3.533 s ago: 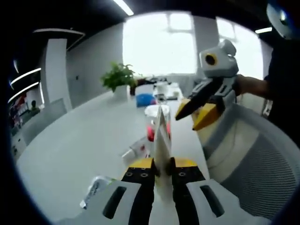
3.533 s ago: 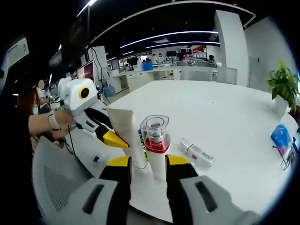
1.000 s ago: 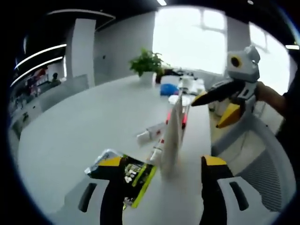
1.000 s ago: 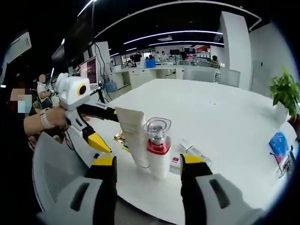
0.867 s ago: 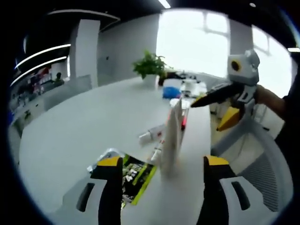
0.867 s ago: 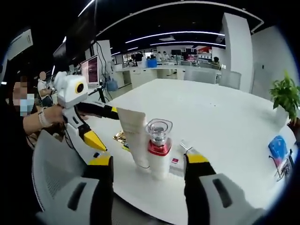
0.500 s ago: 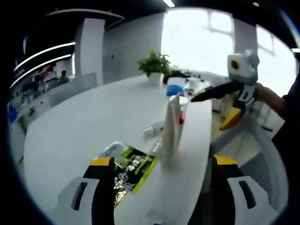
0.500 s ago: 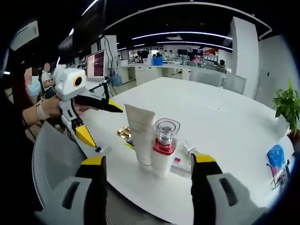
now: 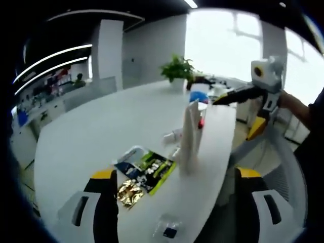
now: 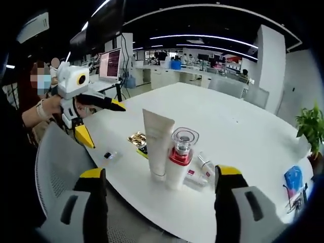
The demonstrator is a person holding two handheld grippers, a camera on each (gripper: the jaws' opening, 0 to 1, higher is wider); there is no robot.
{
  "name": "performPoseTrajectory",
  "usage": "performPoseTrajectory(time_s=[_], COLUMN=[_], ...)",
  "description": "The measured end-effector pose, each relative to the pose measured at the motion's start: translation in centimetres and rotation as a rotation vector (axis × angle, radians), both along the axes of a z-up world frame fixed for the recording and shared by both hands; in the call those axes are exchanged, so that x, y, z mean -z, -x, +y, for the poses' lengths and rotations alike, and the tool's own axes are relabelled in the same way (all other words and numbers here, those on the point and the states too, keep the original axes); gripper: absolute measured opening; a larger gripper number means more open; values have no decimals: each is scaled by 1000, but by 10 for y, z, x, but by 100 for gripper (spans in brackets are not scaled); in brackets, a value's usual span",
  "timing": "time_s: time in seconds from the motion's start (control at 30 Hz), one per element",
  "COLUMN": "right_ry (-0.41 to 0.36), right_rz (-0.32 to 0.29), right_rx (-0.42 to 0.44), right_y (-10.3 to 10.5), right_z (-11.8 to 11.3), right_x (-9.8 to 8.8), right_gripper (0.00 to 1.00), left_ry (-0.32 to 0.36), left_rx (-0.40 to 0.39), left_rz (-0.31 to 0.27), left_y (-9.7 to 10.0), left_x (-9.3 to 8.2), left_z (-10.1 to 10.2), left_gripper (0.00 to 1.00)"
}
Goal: Arrange the skincare products in the storage area until every visible bottle or jar stands upright without overlapping.
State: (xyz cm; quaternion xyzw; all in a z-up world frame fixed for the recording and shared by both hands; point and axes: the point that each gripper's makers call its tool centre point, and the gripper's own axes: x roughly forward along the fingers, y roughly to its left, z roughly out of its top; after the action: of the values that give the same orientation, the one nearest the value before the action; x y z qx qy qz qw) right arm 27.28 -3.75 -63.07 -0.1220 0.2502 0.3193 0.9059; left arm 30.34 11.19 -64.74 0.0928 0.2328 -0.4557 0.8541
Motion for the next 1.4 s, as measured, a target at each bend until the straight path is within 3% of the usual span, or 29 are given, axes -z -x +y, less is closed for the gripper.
performPoseTrajectory(time_s=[0.4, 0.83, 1.1, 1.4], right_ry=[84, 160, 189, 243], right_rz=[-25, 38, 63, 129], right_rx=[-8, -27, -71, -158], right_y=[3, 8, -7, -40], right_z=[-13, -25, -29, -52], right_x=[-5, 10, 15, 34], right_gripper=[99, 99, 99, 99], left_ry=[19, 30, 38, 46], left_rx=[-56, -76, -103, -200], left_rz=[-17, 7, 14, 3], left_y=[15, 28, 25, 18], left_x=[-9, -8, -13, -21], left_z=[18, 21, 22, 16], left_gripper=[97, 97, 97, 97])
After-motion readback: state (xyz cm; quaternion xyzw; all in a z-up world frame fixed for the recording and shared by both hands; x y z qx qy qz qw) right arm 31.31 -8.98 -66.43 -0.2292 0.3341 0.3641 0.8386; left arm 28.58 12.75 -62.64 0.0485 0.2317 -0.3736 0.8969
